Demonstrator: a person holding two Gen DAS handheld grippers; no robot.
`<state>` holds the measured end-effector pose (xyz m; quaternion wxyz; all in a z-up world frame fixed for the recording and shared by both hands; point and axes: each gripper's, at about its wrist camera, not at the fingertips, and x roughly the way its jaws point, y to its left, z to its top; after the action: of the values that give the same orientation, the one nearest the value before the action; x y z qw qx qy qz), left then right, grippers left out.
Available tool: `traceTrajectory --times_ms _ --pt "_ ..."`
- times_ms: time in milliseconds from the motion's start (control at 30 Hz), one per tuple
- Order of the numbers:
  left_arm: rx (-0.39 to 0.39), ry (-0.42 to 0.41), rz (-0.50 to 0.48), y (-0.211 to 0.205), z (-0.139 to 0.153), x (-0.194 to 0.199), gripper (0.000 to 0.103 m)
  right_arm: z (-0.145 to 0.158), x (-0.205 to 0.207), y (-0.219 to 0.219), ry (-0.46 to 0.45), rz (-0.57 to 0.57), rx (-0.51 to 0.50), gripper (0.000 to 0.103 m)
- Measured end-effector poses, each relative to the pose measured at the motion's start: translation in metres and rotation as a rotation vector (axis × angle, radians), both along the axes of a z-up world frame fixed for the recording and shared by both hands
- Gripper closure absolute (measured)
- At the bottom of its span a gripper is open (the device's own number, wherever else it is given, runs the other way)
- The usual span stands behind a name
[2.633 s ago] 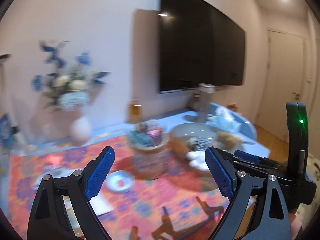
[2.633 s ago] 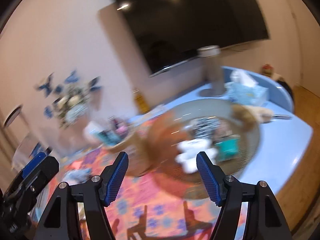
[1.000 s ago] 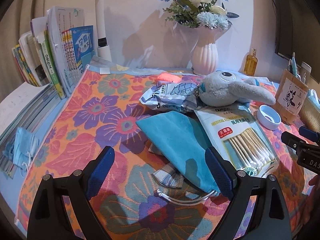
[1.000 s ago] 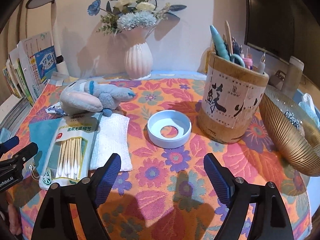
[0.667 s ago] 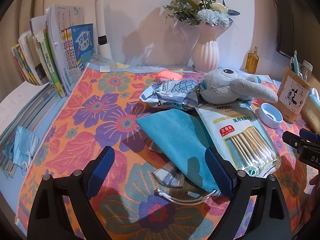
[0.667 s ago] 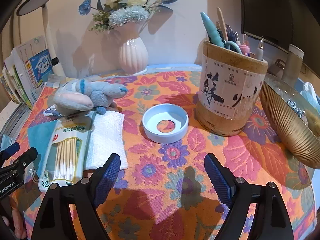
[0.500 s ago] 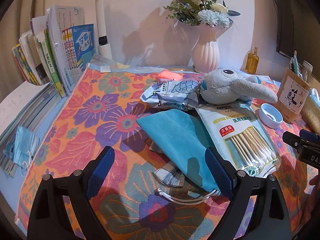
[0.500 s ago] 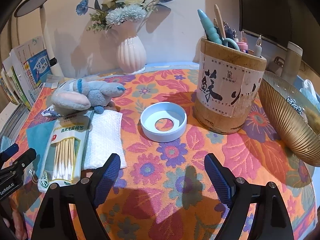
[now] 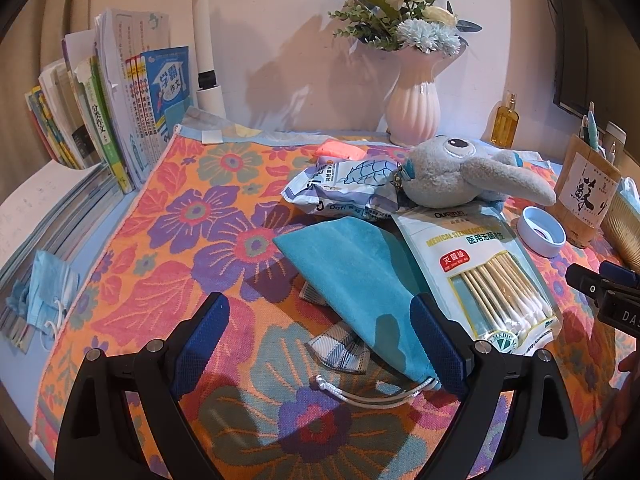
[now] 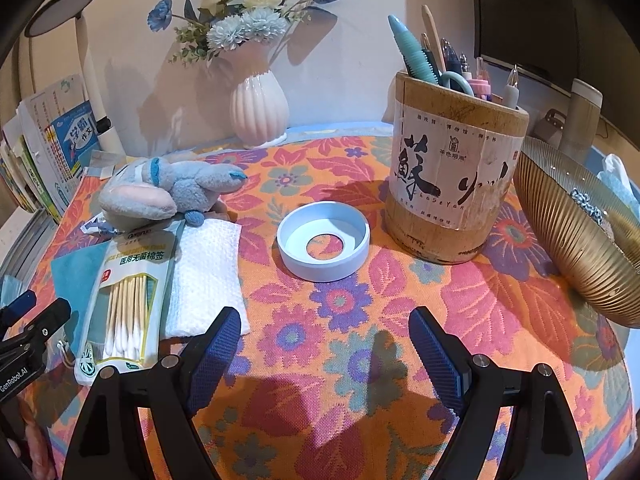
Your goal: Organize soft objects
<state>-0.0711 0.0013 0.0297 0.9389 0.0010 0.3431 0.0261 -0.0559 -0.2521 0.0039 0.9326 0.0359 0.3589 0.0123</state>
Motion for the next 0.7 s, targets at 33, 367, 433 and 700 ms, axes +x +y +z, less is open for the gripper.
traceTrajectory --times_ms 33,367,433,700 --pt "-0.001 0.001 0.001 -0.0001 -0.0001 -0.0002 0.012 -0.0001 0.0003 -0.0001 0.001 0.0 0.002 0.018" --pt "-0.003 0.005 0.001 0.0004 0.0 0.0002 0.012 -0.001 0.0025 0.0005 0.013 -0.002 0.002 0.018" --pt "-0.006 0.005 0.003 0.0009 0.0003 0.0002 0.012 -0.001 0.0023 0.0005 0.011 -0.006 0.003 0.018" --pt "-0.014 0.008 0.014 0.0026 -0.0005 0.001 0.012 -0.0014 0.0024 -0.0007 0.014 -0.006 0.007 0.018"
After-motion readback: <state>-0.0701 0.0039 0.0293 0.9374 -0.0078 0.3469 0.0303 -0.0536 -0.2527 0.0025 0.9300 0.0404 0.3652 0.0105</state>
